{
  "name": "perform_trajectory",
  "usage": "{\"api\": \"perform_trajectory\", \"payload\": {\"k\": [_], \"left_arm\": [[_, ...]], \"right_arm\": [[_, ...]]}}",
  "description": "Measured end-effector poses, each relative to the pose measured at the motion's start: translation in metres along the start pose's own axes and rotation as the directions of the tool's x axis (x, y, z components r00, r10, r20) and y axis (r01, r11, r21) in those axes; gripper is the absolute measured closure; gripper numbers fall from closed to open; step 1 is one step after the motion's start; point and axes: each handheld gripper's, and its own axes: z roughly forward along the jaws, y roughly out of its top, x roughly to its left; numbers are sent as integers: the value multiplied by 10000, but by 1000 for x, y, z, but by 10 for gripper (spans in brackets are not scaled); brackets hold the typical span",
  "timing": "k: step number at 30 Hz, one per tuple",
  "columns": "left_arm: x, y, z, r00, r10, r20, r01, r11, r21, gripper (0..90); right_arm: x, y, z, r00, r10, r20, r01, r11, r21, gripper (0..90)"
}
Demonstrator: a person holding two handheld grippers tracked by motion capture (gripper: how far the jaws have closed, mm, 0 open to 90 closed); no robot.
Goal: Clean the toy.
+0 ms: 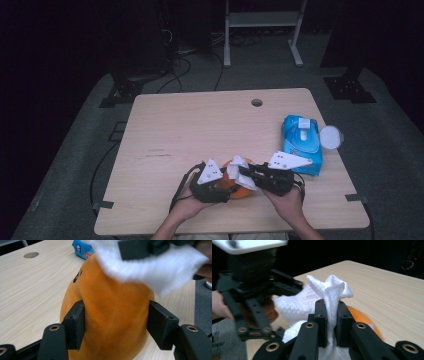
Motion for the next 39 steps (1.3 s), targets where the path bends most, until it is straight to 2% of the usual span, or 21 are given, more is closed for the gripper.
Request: {"api": "perform_trajectory", "payload": {"k": [3, 4, 5, 7, 9, 10, 12, 15, 17, 20, 23, 25, 29, 30, 32, 35, 39], "left_arm": [[3, -3, 3, 9999, -54, 87, 56, 9995, -318, 258], [4, -4, 3, 10000, -51, 50, 52, 9993, -371, 210], [6, -5, 5, 9999, -92, -113, 89, 9994, -326, 165], [9, -9, 9, 9995, -298, -34, 297, 9992, -260, 118], [9, -13, 14, 9988, -481, 128, 483, 9987, -160, 116], [8, -14, 15, 9991, -415, 98, 417, 9990, -135, 126], [7, -13, 13, 9994, -331, -87, 330, 9994, -140, 219], [7, -8, 4, 9995, -313, 73, 314, 9994, -149, 374], [8, -4, -3, 9996, -251, 106, 255, 9990, -361, 402], [9, 3, -11, 9995, -272, 165, 279, 9985, -478, 404], [8, 1, -6, 9994, -305, 157, 308, 9994, -174, 396], [8, 2, -6, 9996, -262, 72, 263, 9996, -127, 390], [7, 4, -6, 9997, -237, 53, 238, 9996, -160, 390], [9, 5, -8, 9995, -292, 88, 294, 9994, -194, 391], [10, 5, -9, 9993, -354, 152, 358, 9990, -263, 393], [10, 2, -5, 9989, -296, 358, 304, 9993, -227, 373], [20, -2, -4, 9963, -421, 747, 443, 9986, -282, 227]], "right_arm": [[-9, -4, -4, 9990, 273, 354, -272, 9996, -35, 808], [-10, -5, -4, 9988, 205, 445, -205, 9998, -6, 807], [-11, -6, -5, 9987, 238, 458, -238, 9997, -18, 807], [-13, -6, -6, 9985, 364, 402, -363, 9993, -25, 807], [-12, -6, -5, 9987, 330, 392, -329, 9995, -26, 807], [-9, -6, -4, 9990, 178, 411, -176, 9998, -63, 807], [1, -5, -1, 9988, -202, 442, 203, 9998, -37, 805], [9, 0, 2, 9987, -447, 226, 449, 9990, -69, 806], [6, 1, 1, 9987, -424, 267, 430, 9989, -210, 806], [-11, -3, -5, 9985, 237, 500, -219, 9991, -358, 805], [-23, -15, -2, 9928, 1135, 387, -1123, 9932, -323, 806], [-18, -15, 0, 9936, 1043, 425, -1031, 9943, -280, 806], [2, -4, 1, 9983, 552, -174, -560, 9973, -466, 803], [4, -3, 2, 9994, 332, -74, -334, 9986, -411, 802], [1, -4, 3, 9992, 408, -31, -409, 9984, -400, 803], [-15, -13, 4, 9943, 1066, -35, -1066, 9938, -327, 803], [-21, -17, 4, 9928, 1186, 178, -1183, 9928, -199, 801]]}}
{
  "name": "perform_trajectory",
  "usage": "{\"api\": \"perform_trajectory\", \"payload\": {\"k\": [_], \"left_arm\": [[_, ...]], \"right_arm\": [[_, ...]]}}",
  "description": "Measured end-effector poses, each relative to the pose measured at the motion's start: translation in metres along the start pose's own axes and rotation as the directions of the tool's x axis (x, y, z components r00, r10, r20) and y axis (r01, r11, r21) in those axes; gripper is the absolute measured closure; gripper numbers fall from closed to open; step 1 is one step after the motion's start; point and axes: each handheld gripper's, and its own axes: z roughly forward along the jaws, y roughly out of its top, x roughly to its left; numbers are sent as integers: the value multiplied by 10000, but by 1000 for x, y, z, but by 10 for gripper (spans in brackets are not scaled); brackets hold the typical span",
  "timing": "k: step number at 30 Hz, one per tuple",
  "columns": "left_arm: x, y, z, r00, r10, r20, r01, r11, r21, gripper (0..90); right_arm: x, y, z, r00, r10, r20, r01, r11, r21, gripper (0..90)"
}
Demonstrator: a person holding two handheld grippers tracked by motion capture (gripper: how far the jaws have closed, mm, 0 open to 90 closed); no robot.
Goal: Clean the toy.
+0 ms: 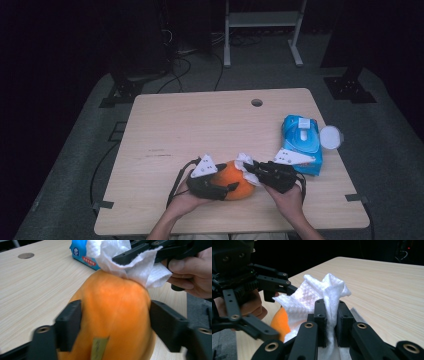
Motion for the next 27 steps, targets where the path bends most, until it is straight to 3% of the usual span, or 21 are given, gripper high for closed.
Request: {"api": "perform_trajectory", "payload": {"k": [3, 6, 7, 9, 12, 15, 19, 21, 25, 27], "left_arm": [[9, -9, 0, 9993, -220, 290, 217, 9997, 74, 164], [7, -11, 3, 9998, -61, 210, 58, 9999, 148, 173], [5, -11, 2, 9998, 188, -52, -187, 9997, 173, 207], [3, -9, 0, 9993, 227, -309, -223, 9997, 136, 308], [0, -4, -3, 9990, 325, -310, -323, 9995, 65, 385], [1, -2, -7, 9995, 231, -206, -232, 9997, -23, 397], [1, 2, -12, 9998, 27, -214, -34, 9995, -309, 407], [2, 0, -7, 9996, 68, -267, -73, 9998, -184, 405], [0, 0, -5, 9996, 101, -281, -106, 9998, -176, 381], [1, 1, -6, 9998, 100, -177, -103, 9999, -120, 300]], "right_arm": [[-5, -1, -1, 9998, 86, 188, -86, 10000, -22, 800], [-5, -1, -1, 9996, 210, 191, -210, 9998, 2, 800], [-3, 0, -1, 9997, 130, 191, -129, 9999, -13, 801], [8, 3, -2, 9997, -199, 130, 201, 9998, -89, 800], [23, 9, -1, 9973, -671, -308, 665, 9975, -219, 800], [30, 11, 2, 9938, -1085, -228, 1084, 9941, -82, 800], [8, 2, 1, 9996, -262, 137, 261, 9996, 110, 800], [6, -1, 3, 9998, 184, 67, -184, 9998, 35, 800], [24, 6, 5, 9979, -565, -304, 563, 9984, -52, 800], [26, 4, 8, 9967, -789, -200, 792, 9968, 124, 801]]}}
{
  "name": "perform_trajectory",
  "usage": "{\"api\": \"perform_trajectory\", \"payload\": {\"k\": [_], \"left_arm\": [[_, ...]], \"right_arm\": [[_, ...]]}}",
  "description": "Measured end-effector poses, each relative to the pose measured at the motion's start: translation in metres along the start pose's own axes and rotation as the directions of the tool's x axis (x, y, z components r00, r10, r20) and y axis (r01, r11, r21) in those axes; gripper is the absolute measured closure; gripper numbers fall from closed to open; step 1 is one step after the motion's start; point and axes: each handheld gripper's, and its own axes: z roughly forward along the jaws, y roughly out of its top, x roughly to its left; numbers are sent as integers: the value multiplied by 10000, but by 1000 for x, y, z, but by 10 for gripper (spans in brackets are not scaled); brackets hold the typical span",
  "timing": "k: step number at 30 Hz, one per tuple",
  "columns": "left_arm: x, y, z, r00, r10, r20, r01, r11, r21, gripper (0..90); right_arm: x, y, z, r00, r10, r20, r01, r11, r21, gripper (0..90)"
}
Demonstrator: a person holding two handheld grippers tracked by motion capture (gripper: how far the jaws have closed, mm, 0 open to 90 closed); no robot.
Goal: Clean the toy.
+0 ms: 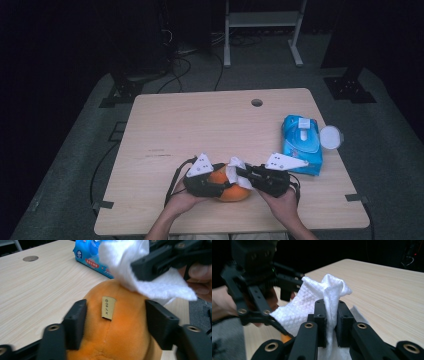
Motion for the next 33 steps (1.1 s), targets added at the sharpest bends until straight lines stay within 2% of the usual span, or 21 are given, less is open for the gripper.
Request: {"api": "perform_trajectory", "payload": {"k": [2, 3, 4, 7, 8, 9, 11, 13, 16, 18, 20, 21, 23, 25, 26, 28, 31, 33], "left_arm": [[4, 0, -3, 9990, -344, 285, 350, 9991, -223, 228], [8, -2, -5, 9958, -684, 610, 711, 9966, -424, 200], [10, -3, -7, 9946, -797, 664, 833, 9951, -533, 189], [15, -9, -2, 9957, -875, 308, 878, 9961, -76, 150], [16, -14, 2, 9949, -953, 322, 953, 9954, 18, 156], [15, -16, 4, 9950, -971, 235, 971, 9953, -13, 204], [12, -15, 5, 9967, -798, -111, 798, 9968, -41, 269], [9, -13, 6, 9976, -680, -163, 678, 9976, -115, 292], [6, -11, 5, 9986, -476, 231, 477, 9988, -74, 263], [7, -11, 4, 9953, -685, 678, 697, 9974, -161, 224], [7, -12, 5, 9945, -683, 791, 698, 9974, -162, 222], [6, -12, 6, 9958, -553, 733, 563, 9984, -106, 222], [1, -11, 8, 9994, -268, 237, 268, 9996, -8, 250], [-1, -10, 9, 9997, -36, -229, 38, 10000, 48, 305], [-2, -10, 9, 9994, -82, -323, 83, 10000, 41, 318], [-5, -8, 10, 9996, 53, -282, -53, 10000, 22, 321], [-8, -7, 8, 9991, 413, 45, -414, 9991, 134, 293], [-6, -7, 7, 9989, 344, 304, -344, 9994, -9, 271]], "right_arm": [[-7, -6, 1, 9996, 263, 42, -264, 9996, 130, 801], [-10, -8, 0, 9994, 321, 128, -323, 9994, 149, 800], [-15, -10, -2, 9985, 494, 245, -497, 9987, 121, 800], [-23, -11, -5, 9967, 670, 451, -676, 9977, 110, 800], [-25, -11, -5, 9964, 746, 406, -750, 9972, 79, 800], [-24, -11, -4, 9962, 768, 404, -774, 9969, 117, 800], [-19, -8, -6, 9972, 590, 451, -594, 9982, 82, 800], [-13, -3, -8, 9991, 391, 149, -390, 9992, -85, 799], [-7, -2, -6, 9998, 55, 179, -57, 9999, 110, 800], [-15, -7, -6, 9995, 268, 155, -270, 9995, 165, 799], [-23, -10, -7, 9980, 516, 361, -521, 9985, 142, 798], [-27, -11, -8, 9971, 639, 419, -644, 9979, 101, 797], [-30, -11, -9, 9960, 742, 494, -750, 9971, 134, 797], [-23, -9, -9, 9969, 560, 553, -567, 9983, 111, 798], [-19, -7, -10, 9978, 385, 541, -390, 9992, 79, 797], [-9, -1, -10, 9996, 99, 247, -98, 9999, -32, 797], [-6, -1, -9, 9994, -144, 302, 138, 9997, 184, 797], [-13, -5, -11, 9994, 192, 286, -199, 9995, 225, 796]]}}
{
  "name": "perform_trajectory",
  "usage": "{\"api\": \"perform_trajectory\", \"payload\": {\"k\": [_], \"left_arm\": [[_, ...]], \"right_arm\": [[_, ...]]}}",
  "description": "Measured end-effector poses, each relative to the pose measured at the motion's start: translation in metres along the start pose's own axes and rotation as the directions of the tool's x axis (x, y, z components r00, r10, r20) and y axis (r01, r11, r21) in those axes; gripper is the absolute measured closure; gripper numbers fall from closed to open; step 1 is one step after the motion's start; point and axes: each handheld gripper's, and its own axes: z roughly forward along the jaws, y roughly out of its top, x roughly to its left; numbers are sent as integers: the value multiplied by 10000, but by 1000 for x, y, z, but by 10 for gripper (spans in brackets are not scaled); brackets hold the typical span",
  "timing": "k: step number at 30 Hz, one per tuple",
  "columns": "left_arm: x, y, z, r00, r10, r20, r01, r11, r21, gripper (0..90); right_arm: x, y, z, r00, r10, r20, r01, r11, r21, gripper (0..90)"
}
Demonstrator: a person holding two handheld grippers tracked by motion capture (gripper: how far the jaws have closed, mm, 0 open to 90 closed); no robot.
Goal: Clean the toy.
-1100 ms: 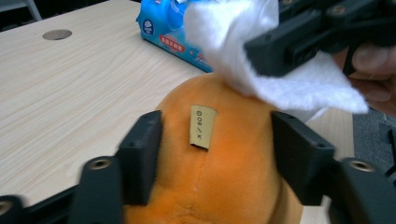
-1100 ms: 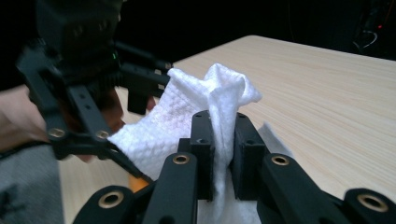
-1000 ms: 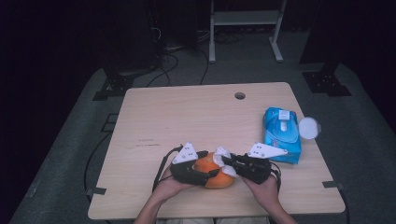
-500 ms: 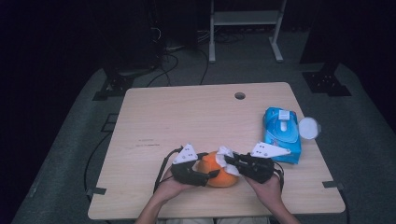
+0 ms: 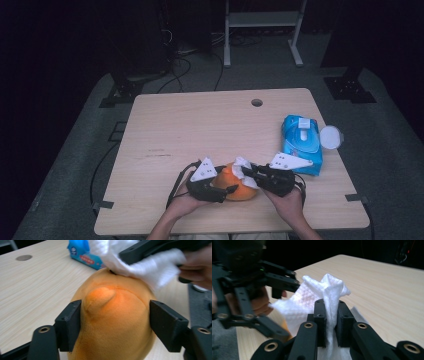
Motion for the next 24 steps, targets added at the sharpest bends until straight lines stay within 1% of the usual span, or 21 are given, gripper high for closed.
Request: {"api": "perform_trajectory", "payload": {"k": [2, 3, 4, 5, 6, 7, 8, 9, 10, 11, 12, 14, 15, 16, 18, 19, 20, 21, 22, 23, 24], "left_arm": [[2, -1, 0, 10000, -26, -14, 26, 10000, -62, 253], [3, -2, 2, 9999, -56, -115, 55, 10000, -61, 238], [5, -3, 4, 9994, -175, -288, 176, 9998, 15, 211], [7, -5, 6, 9984, -490, -271, 491, 9988, 30, 182], [8, -7, 7, 9969, -755, -230, 755, 9971, -22, 181], [8, -8, 7, 9961, -841, -257, 840, 9964, -67, 183], [8, -8, 6, 9962, -838, -246, 836, 9965, -69, 204], [6, -7, 6, 9961, -844, -249, 843, 9964, -49, 232], [4, -5, 6, 9971, -723, -225, 724, 9974, 50, 252], [3, -4, 5, 9982, -598, -73, 599, 9981, 112, 262], [2, -4, 4, 9987, -513, 56, 513, 9986, 120, 263], [4, -4, 2, 9974, -644, 323, 647, 9979, -85, 258], [5, -4, 2, 9968, -653, 461, 662, 9977, -173, 246], [5, -4, 3, 9974, -588, 415, 596, 9980, -195, 228], [6, -6, 8, 9986, -532, 25, 532, 9986, -55, 172], [6, -8, 12, 9981, -593, -137, 594, 9982, 79, 142], [7, -11, 16, 9971, -747, -128, 749, 9971, 152, 128], [7, -13, 17, 9956, -932, -42, 933, 9956, 108, 132], [7, -13, 15, 9965, -830, -93, 831, 9965, 116, 163], [6, -10, 11, 9976, -676, -171, 678, 9976, 160, 229], [5, -6, 8, 9977, -644, -202, 648, 9977, 185, 272]], "right_arm": [[-7, -3, -2, 9996, 277, 33, -277, 9996, -21, 795], [-8, -3, -3, 9993, 385, 9, -385, 9993, -17, 795], [-8, -4, -3, 9993, 383, 27, -383, 9993, -35, 794], [-7, -4, -3, 9994, 333, 55, -333, 9994, -89, 795], [-3, -2, -2, 9997, 214, 70, -214, 9998, -65, 795], [1, 0, -2, 9999, 34, 131, -33, 10000, -68, 795], [6, 2, -1, 9999, -119, 79, 120, 9998, -135, 795], [9, 4, 0, 9998, -205, -84, 203, 9997, -166, 795], [13, 5, 1, 9994, -341, -98, 340, 9994, -111, 795], [14, 5, 3, 9987, -504, -11, 504, 9987, 20, 795], [12, 3, 4, 9988, -495, -6, 495, 9988, 62, 796], [3, -1, 3, 9999, -81, -82, 81, 10000, 27, 796], [-1, -2, 1, 10000, -62, 20, 62, 10000, 25, 796], [-5, -3, 0, 9999, 14, 153, -14, 10000, 10, 796], [-11, -4, -3, 9994, 259, 215, -258, 9997, -36, 796], [-12, -4, -3, 9993, 325, 205, -323, 9995, -68, 795], [-13, -4, -2, 9990, 420, 140, -419, 9991, -71, 796], [-13, -5, -1, 9989, 445, 124, -445, 9990, -28, 795], [-12, -5, -1, 9992, 372, 153, -372, 9993, -6, 796], [-11, -4, -1, 9992, 346, 176, -346, 9994, -7, 796], [-10, -3, -1, 9993, 350, 140, -350, 9994, -55, 796]]}}
